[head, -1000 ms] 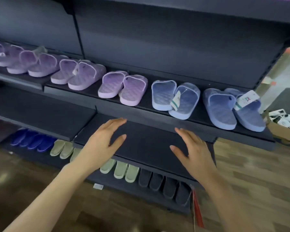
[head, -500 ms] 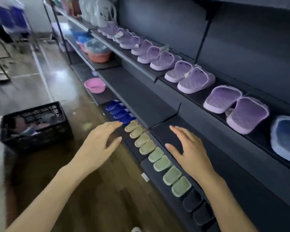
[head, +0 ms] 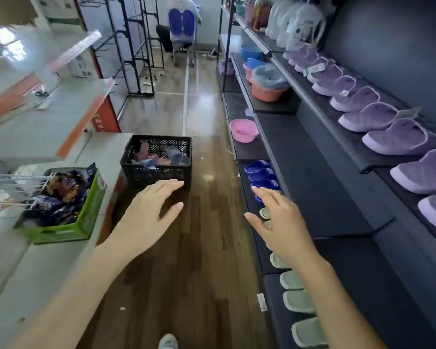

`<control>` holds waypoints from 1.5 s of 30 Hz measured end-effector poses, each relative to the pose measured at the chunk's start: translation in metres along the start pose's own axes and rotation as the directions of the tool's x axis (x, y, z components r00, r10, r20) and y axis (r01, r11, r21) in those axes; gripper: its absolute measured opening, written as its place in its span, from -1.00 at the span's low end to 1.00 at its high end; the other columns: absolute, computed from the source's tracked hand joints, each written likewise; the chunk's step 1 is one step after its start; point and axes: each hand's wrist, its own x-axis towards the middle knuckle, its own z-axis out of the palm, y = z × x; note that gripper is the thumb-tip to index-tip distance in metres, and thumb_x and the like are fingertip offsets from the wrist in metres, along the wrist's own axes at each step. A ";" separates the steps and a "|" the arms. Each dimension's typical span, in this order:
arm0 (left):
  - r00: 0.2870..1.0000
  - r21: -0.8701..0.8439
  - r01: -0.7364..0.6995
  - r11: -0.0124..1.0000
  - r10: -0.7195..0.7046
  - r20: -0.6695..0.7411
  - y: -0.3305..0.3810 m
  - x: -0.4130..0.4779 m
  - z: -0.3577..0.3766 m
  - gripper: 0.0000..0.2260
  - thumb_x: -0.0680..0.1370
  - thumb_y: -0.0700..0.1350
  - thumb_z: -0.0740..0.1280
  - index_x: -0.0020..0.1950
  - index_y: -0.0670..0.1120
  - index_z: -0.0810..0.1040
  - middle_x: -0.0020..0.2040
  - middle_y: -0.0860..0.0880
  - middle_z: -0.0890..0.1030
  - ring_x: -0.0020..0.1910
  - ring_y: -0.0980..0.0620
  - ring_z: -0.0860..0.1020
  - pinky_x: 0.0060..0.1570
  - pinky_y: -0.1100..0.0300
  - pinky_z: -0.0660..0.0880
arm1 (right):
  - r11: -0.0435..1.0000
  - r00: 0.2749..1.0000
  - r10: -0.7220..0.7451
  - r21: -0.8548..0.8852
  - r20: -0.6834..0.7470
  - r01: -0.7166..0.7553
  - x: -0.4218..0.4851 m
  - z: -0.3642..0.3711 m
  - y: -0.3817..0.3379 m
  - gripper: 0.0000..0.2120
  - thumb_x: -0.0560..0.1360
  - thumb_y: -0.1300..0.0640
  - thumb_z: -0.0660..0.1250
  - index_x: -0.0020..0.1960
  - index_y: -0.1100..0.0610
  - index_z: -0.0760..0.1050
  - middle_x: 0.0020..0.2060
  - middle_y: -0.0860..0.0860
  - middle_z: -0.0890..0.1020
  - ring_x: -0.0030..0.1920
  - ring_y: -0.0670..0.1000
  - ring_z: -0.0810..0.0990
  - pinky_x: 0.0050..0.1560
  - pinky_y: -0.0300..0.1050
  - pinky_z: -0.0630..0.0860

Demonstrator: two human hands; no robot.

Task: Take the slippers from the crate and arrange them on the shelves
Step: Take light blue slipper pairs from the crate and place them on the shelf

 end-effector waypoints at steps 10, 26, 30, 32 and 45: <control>0.988 0.017 0.137 0.990 -0.135 -0.073 -0.122 0.069 -0.044 -0.55 0.52 0.06 0.16 0.39 -0.03 0.39 0.35 0.06 0.42 0.36 0.10 0.33 0.29 0.30 0.15 | 0.996 0.994 -0.089 -0.006 0.071 0.089 0.141 0.063 -0.069 -0.46 0.52 -0.15 0.20 0.46 -0.10 0.17 0.42 -0.13 0.30 0.43 -0.08 0.23 0.45 -0.02 0.19; 0.950 -0.017 0.306 0.952 -0.307 -0.055 -0.295 0.204 -0.090 -0.62 0.57 -0.07 0.24 0.39 0.01 0.37 0.38 0.09 0.37 0.38 0.06 0.31 0.39 0.10 0.22 | 0.991 0.984 -0.130 0.008 0.126 0.130 0.357 0.152 -0.142 -0.46 0.52 -0.11 0.22 0.46 -0.07 0.19 0.38 -0.08 0.37 0.38 -0.03 0.32 0.40 -0.04 0.21; 0.944 -0.008 0.324 0.946 -0.323 -0.072 -0.329 0.265 -0.090 -0.62 0.57 -0.08 0.24 0.39 0.02 0.36 0.37 0.10 0.37 0.36 0.10 0.31 0.32 0.24 0.18 | 0.989 0.982 -0.145 0.038 0.120 0.141 0.432 0.172 -0.139 -0.47 0.52 -0.10 0.24 0.45 -0.06 0.21 0.37 -0.07 0.39 0.37 -0.01 0.35 0.39 0.00 0.29; 0.942 0.007 0.329 0.944 -0.327 -0.075 -0.344 0.298 -0.090 -0.62 0.57 -0.08 0.24 0.40 0.00 0.36 0.37 0.09 0.38 0.35 0.10 0.31 0.30 0.29 0.14 | 0.987 0.981 -0.156 0.065 0.114 0.149 0.471 0.180 -0.138 -0.47 0.51 -0.10 0.25 0.44 -0.06 0.24 0.35 -0.07 0.41 0.36 -0.01 0.36 0.38 0.02 0.32; 0.935 0.062 0.347 0.936 -0.339 -0.107 -0.436 0.459 -0.097 -0.62 0.57 -0.10 0.26 0.39 -0.08 0.39 0.36 -0.01 0.42 0.34 0.03 0.35 0.25 0.35 0.11 | 0.975 0.963 -0.221 0.064 0.150 0.214 0.665 0.217 -0.150 -0.48 0.51 -0.07 0.27 0.43 0.00 0.28 0.32 -0.03 0.45 0.32 0.02 0.41 0.35 -0.02 0.28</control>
